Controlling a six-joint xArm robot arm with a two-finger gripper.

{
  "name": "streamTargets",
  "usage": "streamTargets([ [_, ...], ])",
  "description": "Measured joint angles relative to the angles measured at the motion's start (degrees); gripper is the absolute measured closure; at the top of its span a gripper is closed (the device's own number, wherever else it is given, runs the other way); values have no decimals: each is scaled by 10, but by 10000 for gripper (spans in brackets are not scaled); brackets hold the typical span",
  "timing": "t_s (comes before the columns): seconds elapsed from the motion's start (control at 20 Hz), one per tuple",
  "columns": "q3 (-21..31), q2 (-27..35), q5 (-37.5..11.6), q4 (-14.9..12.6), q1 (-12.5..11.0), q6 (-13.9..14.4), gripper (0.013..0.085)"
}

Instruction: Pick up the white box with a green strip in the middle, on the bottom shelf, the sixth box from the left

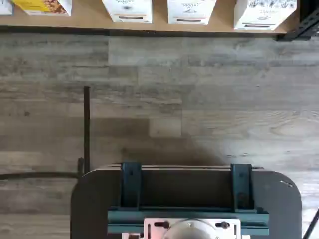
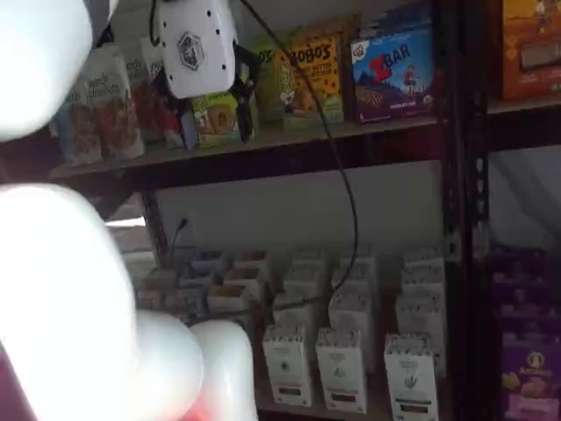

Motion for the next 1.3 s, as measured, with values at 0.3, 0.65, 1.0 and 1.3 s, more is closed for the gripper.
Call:
streamTargets([
  [0.3, 13, -9, -25, -83, 67, 37, 130],
  [0.65, 53, -9, -83, -59, 34, 17, 130],
  [1.0, 147, -9, -195, -32, -9, -15, 130],
  [1.3, 257, -17, -320, -25, -15, -19, 130],
])
